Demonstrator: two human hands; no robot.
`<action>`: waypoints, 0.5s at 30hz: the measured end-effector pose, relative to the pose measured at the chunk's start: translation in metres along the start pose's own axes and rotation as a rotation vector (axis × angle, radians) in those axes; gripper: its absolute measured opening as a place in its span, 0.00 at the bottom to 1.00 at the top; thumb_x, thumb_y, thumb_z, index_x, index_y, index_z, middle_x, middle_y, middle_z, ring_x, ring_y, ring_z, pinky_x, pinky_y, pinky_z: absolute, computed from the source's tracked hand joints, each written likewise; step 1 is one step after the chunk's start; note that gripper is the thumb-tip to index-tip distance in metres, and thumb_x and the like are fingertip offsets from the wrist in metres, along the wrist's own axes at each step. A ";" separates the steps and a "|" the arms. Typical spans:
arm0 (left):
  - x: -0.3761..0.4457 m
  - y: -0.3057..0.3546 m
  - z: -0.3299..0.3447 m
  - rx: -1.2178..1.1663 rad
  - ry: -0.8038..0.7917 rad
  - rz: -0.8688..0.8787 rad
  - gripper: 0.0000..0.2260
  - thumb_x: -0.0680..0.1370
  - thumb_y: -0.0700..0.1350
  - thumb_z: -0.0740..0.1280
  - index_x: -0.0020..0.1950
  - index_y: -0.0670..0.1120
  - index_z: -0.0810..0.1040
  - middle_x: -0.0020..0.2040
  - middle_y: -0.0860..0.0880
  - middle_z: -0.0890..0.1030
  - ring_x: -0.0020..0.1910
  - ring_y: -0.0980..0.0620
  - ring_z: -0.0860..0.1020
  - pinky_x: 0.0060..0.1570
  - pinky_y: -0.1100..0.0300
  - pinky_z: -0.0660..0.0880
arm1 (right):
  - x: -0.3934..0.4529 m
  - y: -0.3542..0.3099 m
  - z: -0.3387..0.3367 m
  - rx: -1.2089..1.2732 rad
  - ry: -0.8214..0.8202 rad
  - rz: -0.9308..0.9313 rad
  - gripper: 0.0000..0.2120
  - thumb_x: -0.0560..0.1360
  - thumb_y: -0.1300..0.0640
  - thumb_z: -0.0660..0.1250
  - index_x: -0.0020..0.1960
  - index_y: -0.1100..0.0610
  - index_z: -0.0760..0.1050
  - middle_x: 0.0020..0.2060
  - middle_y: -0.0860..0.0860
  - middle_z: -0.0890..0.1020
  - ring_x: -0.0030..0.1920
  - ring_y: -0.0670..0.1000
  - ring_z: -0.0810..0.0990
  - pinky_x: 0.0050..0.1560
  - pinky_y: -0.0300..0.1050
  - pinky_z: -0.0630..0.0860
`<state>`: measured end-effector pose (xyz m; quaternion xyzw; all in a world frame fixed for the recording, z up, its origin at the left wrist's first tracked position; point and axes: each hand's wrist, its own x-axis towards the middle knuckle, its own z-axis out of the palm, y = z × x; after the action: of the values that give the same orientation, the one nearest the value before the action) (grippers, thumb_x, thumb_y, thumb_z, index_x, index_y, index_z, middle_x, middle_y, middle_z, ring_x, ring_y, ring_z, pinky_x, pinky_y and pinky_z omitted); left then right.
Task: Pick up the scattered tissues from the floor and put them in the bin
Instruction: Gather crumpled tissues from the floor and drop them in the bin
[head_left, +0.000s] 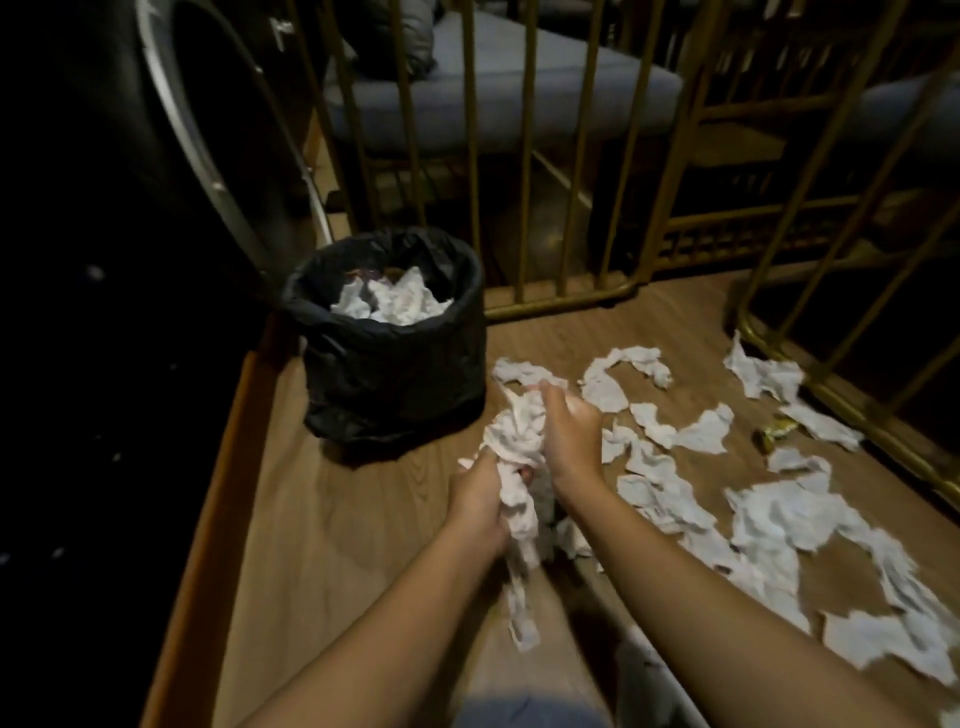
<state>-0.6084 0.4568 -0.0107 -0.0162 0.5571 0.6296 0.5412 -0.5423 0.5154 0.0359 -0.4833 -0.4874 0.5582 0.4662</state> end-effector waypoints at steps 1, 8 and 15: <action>0.002 0.010 -0.002 0.011 0.047 0.054 0.19 0.77 0.49 0.69 0.63 0.40 0.77 0.56 0.40 0.82 0.54 0.41 0.82 0.57 0.47 0.78 | -0.004 0.002 0.007 0.016 -0.059 -0.006 0.11 0.78 0.54 0.67 0.40 0.59 0.80 0.34 0.50 0.82 0.37 0.47 0.80 0.38 0.37 0.76; 0.001 0.087 -0.014 0.060 0.082 0.292 0.11 0.77 0.43 0.70 0.57 0.40 0.80 0.49 0.39 0.85 0.50 0.41 0.83 0.56 0.44 0.79 | 0.003 -0.010 0.057 -0.106 -0.280 -0.112 0.13 0.68 0.53 0.77 0.49 0.54 0.79 0.42 0.46 0.84 0.47 0.45 0.83 0.45 0.34 0.78; 0.023 0.202 0.003 0.125 0.292 0.633 0.07 0.78 0.39 0.66 0.56 0.43 0.79 0.57 0.41 0.82 0.55 0.43 0.80 0.60 0.47 0.77 | 0.061 -0.068 0.135 -0.021 -0.132 -0.035 0.14 0.68 0.63 0.75 0.51 0.56 0.76 0.46 0.52 0.82 0.48 0.54 0.82 0.46 0.45 0.80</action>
<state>-0.7571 0.5163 0.1143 0.1007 0.6435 0.7218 0.2341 -0.6788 0.5692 0.1059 -0.4417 -0.5311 0.5756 0.4376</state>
